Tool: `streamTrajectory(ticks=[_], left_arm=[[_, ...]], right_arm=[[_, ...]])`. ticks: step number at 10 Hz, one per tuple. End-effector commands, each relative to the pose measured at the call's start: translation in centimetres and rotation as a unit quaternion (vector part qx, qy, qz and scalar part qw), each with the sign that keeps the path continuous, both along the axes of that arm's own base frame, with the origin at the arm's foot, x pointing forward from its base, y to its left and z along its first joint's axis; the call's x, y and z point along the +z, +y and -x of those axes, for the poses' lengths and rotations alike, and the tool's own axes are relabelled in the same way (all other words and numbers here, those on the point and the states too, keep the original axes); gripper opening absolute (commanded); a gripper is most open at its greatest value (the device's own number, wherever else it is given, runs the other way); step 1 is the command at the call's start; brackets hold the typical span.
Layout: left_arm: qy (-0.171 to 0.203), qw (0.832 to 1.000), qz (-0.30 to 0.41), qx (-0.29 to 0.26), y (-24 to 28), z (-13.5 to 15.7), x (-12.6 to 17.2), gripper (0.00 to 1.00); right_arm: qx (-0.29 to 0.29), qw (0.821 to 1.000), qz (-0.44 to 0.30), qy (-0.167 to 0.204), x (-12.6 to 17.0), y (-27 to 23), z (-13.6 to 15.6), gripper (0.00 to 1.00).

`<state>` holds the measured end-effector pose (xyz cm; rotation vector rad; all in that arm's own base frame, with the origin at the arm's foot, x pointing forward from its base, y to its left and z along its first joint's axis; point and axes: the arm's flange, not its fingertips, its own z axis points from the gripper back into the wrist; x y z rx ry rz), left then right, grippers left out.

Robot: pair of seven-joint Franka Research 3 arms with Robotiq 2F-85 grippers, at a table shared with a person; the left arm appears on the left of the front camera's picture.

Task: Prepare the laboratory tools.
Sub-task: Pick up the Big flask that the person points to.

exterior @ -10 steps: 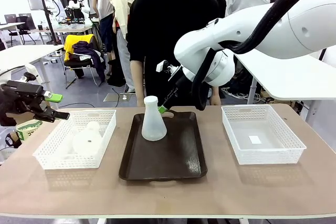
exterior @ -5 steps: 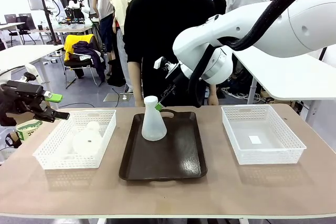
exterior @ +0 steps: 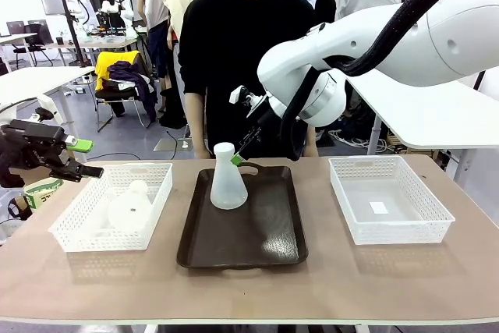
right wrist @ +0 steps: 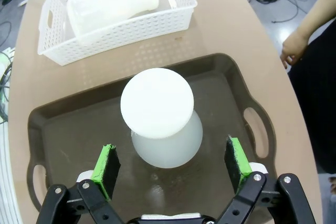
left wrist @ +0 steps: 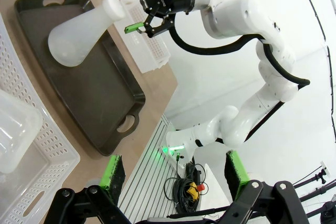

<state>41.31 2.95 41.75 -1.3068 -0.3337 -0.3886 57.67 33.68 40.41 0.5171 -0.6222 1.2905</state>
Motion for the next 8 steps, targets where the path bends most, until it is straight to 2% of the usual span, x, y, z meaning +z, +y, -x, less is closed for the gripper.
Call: streamTrajectory(ticks=[1, 7, 8], left_arm=[[-0.008, 1.0, 0.007, -0.002, 0.08, 0.03, 0.16, 1.0], [-0.008, 1.0, 0.007, -0.002, 0.08, 0.03, 0.16, 1.0], [-0.008, 1.0, 0.007, -0.002, 0.08, 0.03, 0.16, 1.0]], right_arm=[[0.005, 1.0, -0.013, -0.004, -0.22, -0.41, 0.07, 1.0], [0.0, 1.0, 0.0, 0.0, 0.0, 0.0, 0.0, 1.0], [-0.002, 0.999, -0.017, 0.042, -0.65, -0.17, -0.77, 1.0]])
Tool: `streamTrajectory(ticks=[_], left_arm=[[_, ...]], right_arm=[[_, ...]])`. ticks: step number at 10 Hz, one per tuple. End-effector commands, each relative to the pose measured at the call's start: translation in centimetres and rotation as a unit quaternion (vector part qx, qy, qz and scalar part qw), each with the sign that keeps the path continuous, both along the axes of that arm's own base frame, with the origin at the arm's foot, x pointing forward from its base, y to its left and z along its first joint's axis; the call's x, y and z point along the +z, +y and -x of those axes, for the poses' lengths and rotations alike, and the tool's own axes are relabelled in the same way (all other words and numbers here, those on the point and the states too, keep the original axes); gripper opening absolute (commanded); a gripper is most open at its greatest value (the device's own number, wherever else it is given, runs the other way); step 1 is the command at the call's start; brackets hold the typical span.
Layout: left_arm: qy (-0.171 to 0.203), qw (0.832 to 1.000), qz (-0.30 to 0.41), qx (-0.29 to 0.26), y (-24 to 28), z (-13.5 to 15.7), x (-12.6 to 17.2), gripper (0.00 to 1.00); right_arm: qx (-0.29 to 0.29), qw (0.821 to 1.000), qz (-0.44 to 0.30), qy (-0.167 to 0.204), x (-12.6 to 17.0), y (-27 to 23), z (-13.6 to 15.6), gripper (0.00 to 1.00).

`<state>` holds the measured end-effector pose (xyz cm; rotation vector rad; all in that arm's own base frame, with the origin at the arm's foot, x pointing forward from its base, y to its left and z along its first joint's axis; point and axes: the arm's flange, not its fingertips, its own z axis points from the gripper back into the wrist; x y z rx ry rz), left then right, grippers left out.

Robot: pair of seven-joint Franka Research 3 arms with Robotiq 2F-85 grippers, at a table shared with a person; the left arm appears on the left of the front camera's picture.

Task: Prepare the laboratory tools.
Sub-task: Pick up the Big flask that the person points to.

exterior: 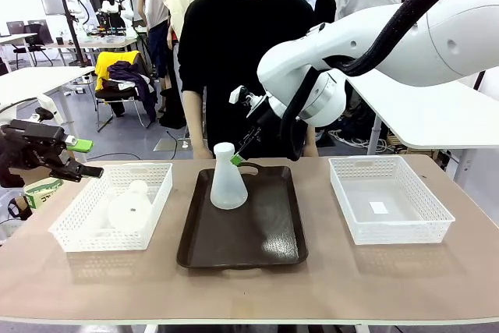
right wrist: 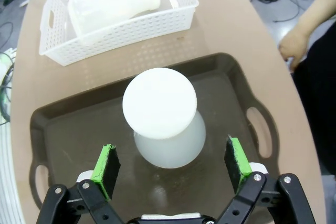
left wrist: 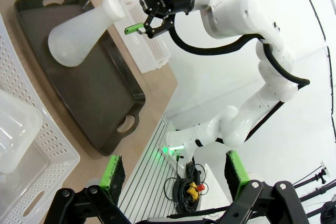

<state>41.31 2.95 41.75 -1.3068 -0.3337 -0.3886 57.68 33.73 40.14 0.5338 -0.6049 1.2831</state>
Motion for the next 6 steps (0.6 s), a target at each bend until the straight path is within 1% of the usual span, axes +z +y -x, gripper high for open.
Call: streamTrajectory(ticks=[1, 3, 4, 5, 6], left_arm=[[-0.008, 1.0, 0.007, -0.002, 0.1, 0.0, 0.2, 1.0], [-0.008, 1.0, 0.007, -0.002, 0.1, 0.0, 0.2, 1.0], [-0.008, 1.0, 0.007, -0.002, 0.1, 0.0, 0.2, 1.0], [-0.008, 1.0, 0.007, -0.002, 0.1, 0.0, 0.2, 1.0], [-0.008, 1.0, 0.007, -0.002, 0.1, 0.0, 0.2, 1.0]], right_arm=[[0.0, 0.999, -0.02, 0.049, 0.2, -2.1, -0.8, 1.0], [-0.02, 0.998, -0.001, 0.056, 1.8, -6.7, -0.6, 1.0], [-0.05, 0.997, 0.02, 0.058, 2.4, -9.1, -0.5, 1.0], [-0.099, 0.992, 0.048, 0.059, 3.0, -11.3, -0.4, 1.0], [-0.176, 0.979, 0.086, 0.063, 3.3, -13.8, -0.2, 1.0]])
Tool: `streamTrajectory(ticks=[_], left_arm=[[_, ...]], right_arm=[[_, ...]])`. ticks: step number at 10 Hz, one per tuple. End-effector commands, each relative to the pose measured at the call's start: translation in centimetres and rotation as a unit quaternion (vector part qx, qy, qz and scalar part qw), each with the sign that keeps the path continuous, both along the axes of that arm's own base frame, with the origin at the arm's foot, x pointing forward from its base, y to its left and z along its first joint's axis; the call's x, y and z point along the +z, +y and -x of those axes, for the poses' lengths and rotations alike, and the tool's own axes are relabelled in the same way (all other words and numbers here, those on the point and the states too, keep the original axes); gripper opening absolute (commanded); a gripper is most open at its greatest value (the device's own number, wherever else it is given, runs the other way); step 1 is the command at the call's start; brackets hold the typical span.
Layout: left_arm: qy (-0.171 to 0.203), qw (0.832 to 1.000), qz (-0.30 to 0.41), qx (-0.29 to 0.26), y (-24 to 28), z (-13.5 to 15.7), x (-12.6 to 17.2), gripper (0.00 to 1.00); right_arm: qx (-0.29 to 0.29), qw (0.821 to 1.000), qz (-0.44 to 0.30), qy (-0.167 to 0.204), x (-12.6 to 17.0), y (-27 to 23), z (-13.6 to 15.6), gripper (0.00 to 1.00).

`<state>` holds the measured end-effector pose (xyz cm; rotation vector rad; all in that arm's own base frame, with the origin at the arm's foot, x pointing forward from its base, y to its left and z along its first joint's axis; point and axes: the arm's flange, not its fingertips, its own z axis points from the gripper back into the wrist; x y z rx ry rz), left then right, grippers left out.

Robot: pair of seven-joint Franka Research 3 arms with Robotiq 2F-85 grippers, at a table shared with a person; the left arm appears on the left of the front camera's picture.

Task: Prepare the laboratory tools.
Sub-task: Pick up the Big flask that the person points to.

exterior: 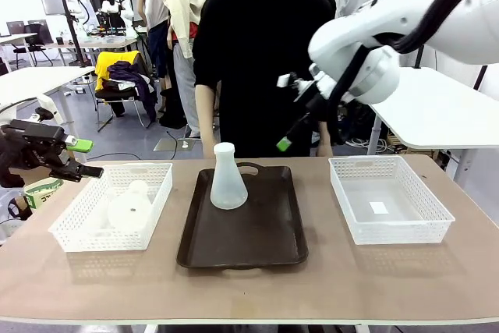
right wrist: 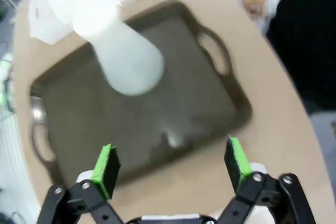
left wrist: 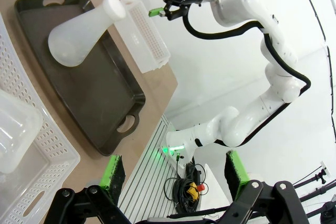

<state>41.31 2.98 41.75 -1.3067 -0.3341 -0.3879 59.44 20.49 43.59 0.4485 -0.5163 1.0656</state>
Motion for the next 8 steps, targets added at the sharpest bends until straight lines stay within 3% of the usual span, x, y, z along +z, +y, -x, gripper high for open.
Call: streamTrajectory(ticks=[1, 3, 4, 6, 8], left_arm=[[-0.008, 1.0, 0.007, -0.002, 0.0, 0.0, 0.2, 1.0], [-0.008, 1.0, 0.007, -0.002, 0.0, 0.0, 0.2, 1.0], [-0.008, 1.0, 0.007, -0.002, 0.0, 0.0, 0.2, 1.0], [-0.008, 1.0, 0.007, -0.002, 0.0, 0.0, 0.2, 1.0], [-0.008, 1.0, 0.007, -0.002, 0.0, 0.0, 0.2, 1.0]], right_arm=[[-0.141, 0.986, 0.081, 0.023, -0.4, -2.6, 1.7, 1.0], [-0.281, 0.945, 0.161, 0.048, -1.2, -7.2, 3.1, 1.0], [-0.322, 0.931, 0.165, 0.058, -1.5, -9.4, 4.3, 1.0], [-0.37, 0.913, 0.159, 0.073, -2.8, -12.8, 6.3, 1.0], [-0.39, 0.907, 0.139, 0.082, -4.2, -14.5, 7.2, 1.0]])
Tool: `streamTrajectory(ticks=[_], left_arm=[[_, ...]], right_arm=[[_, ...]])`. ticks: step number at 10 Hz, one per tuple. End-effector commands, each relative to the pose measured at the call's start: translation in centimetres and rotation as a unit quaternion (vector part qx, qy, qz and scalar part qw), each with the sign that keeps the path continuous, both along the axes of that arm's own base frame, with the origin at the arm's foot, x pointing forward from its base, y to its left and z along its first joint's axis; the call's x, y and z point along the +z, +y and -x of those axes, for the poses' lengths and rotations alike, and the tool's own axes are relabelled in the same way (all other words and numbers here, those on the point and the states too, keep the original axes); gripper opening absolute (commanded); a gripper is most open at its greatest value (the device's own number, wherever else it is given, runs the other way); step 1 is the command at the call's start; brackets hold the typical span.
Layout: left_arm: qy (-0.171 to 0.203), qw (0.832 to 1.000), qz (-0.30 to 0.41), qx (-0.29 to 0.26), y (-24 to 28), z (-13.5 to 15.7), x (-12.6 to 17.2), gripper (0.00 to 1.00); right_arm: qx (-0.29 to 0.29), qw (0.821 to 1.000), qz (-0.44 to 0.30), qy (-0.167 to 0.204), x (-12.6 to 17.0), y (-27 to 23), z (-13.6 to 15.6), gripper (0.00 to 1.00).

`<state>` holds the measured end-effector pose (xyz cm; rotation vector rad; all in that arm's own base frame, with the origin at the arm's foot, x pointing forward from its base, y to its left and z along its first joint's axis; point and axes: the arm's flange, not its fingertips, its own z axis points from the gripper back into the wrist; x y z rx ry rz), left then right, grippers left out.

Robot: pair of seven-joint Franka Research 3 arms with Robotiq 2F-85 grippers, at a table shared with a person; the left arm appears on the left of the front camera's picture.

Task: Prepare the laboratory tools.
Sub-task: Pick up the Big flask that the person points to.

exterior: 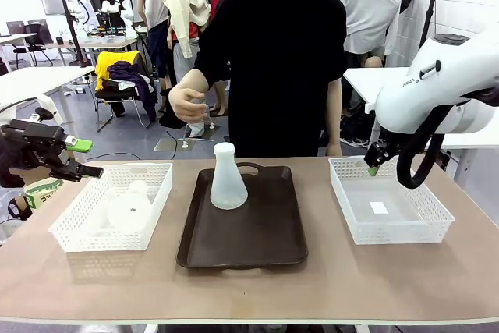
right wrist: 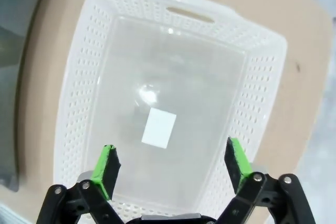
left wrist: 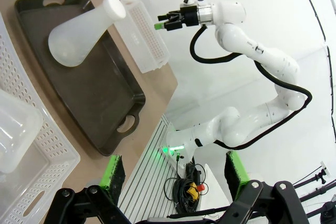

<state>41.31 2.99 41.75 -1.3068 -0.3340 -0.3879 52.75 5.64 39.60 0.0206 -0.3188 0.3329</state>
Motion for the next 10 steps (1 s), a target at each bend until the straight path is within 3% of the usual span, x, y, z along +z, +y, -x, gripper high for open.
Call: streamTrajectory(ticks=[1, 3, 4, 10], left_arm=[[-0.008, 1.0, 0.007, -0.002, 0.04, 0.04, 0.15, 1.0], [-0.008, 1.0, 0.007, -0.002, 0.04, 0.04, 0.15, 1.0], [-0.008, 1.0, 0.007, -0.002, 0.04, 0.04, 0.15, 1.0], [-0.008, 1.0, 0.007, -0.002, 0.04, 0.04, 0.15, 1.0]], right_arm=[[-0.011, 1.0, -0.026, -0.009, -0.61, 0.04, 0.52, 1.0], [-0.017, 0.999, -0.023, -0.019, -0.63, 0.0, 0.6, 1.0], [-0.01, 1.0, -0.013, -0.001, -0.31, 0.06, 0.21, 1.0], [-0.01, 1.0, -0.013, -0.001, -0.31, 0.06, 0.21, 1.0]])
